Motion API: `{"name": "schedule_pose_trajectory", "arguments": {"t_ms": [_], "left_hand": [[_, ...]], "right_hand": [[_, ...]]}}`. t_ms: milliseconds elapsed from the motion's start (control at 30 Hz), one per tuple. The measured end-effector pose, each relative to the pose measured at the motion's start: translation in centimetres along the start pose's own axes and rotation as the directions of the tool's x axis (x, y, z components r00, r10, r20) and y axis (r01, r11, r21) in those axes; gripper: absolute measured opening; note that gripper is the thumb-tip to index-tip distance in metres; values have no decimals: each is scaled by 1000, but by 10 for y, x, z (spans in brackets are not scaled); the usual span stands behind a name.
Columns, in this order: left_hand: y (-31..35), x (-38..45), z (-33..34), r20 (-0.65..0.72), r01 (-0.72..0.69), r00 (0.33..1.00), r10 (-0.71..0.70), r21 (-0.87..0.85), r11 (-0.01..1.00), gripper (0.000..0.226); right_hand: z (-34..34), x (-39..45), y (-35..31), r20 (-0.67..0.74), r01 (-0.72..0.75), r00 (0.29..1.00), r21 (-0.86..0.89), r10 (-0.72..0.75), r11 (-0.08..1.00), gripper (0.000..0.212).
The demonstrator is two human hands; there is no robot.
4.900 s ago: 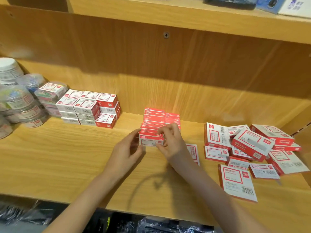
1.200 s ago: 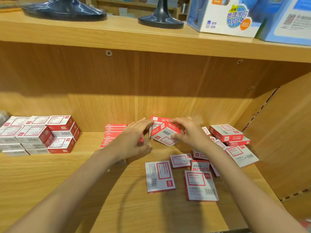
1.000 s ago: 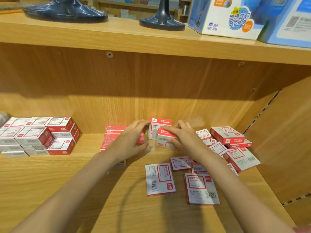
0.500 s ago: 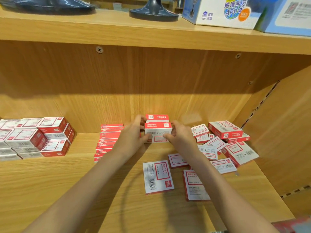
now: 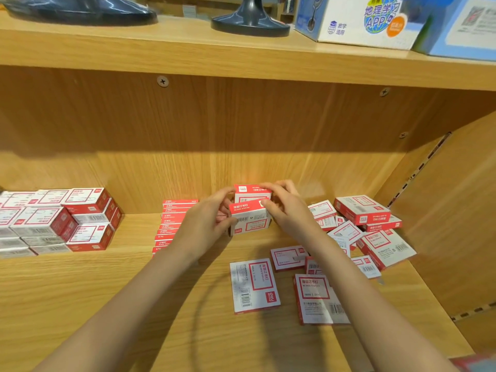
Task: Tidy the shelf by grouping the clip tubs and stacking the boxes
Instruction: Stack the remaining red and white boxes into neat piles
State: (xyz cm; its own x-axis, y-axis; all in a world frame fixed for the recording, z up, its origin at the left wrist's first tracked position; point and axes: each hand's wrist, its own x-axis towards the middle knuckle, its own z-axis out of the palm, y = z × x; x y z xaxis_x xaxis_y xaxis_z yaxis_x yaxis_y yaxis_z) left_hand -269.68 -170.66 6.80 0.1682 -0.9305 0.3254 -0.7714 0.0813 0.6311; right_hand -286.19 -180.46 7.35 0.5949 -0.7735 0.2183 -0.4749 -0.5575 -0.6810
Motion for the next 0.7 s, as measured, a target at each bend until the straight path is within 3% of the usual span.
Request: {"name": "schedule_pose_trajectory", "arguments": {"t_ms": [133, 300, 433, 567, 700], "left_hand": [[-1, -7, -3, 19, 7, 1000, -6, -57, 998, 53], [-5, -9, -4, 63, -18, 998, 20, -43, 999, 47], [-6, -8, -3, 57, -5, 998, 8, -57, 998, 48], [-6, -9, -1, 33, 2, 999, 0, -78, 997, 48], [-7, -8, 1, 24, 26, 999, -23, -104, 994, 47]], "right_hand": [[-5, 8, -5, 24, -37, 999, 17, 36, 999, 14], [-15, 16, -5, 90, -77, 993, 38, 74, 996, 24], [-15, 13, 2, 101, -38, 994, -84, 47, 996, 25], [-28, 12, -2, 37, -62, 998, 105, 58, 993, 30], [-37, 16, -10, 61, 51, 997, -166, -41, 985, 32]]}}
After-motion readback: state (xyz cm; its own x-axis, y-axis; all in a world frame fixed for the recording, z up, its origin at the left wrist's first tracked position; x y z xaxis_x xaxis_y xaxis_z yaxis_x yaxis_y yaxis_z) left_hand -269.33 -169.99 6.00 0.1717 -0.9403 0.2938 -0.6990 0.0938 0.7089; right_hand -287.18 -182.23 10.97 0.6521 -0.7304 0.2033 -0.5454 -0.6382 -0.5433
